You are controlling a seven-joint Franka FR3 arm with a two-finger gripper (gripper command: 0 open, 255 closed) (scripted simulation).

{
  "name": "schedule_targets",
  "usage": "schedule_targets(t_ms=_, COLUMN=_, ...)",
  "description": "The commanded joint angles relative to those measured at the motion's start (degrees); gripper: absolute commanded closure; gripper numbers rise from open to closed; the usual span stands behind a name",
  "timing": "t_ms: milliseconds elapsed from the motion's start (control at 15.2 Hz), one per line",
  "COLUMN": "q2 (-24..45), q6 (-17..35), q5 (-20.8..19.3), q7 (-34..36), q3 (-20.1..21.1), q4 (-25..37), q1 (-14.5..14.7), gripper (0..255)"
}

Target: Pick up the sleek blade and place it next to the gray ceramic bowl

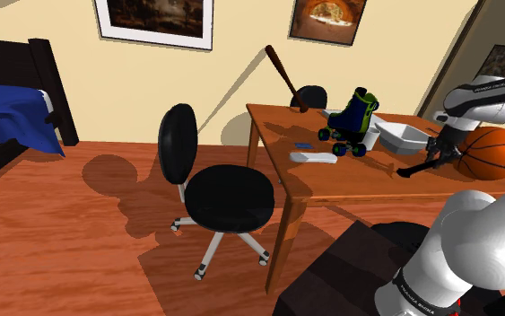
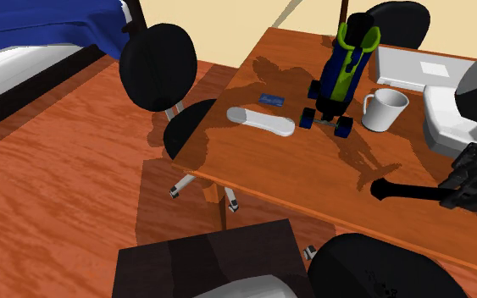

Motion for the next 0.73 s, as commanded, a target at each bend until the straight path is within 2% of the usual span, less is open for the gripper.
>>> schedule_targets(t_ms=0, q2=0.5, q6=1.6, q5=0.0, q7=-0.1, q3=-1.8, q4=-0.8, q1=1.2, gripper=255)
schedule_targets(t_ms=330, q2=1.5, q6=5.6, q5=-0.3, q7=-0.2, q3=-6.8, q4=-2.8, q1=5.0, gripper=255)
schedule_targets(t_ms=660, q2=2.0, q6=9.4, q5=-1.0, q7=0.1, q3=-13.0, q4=-4.5, q1=10.0, gripper=255)
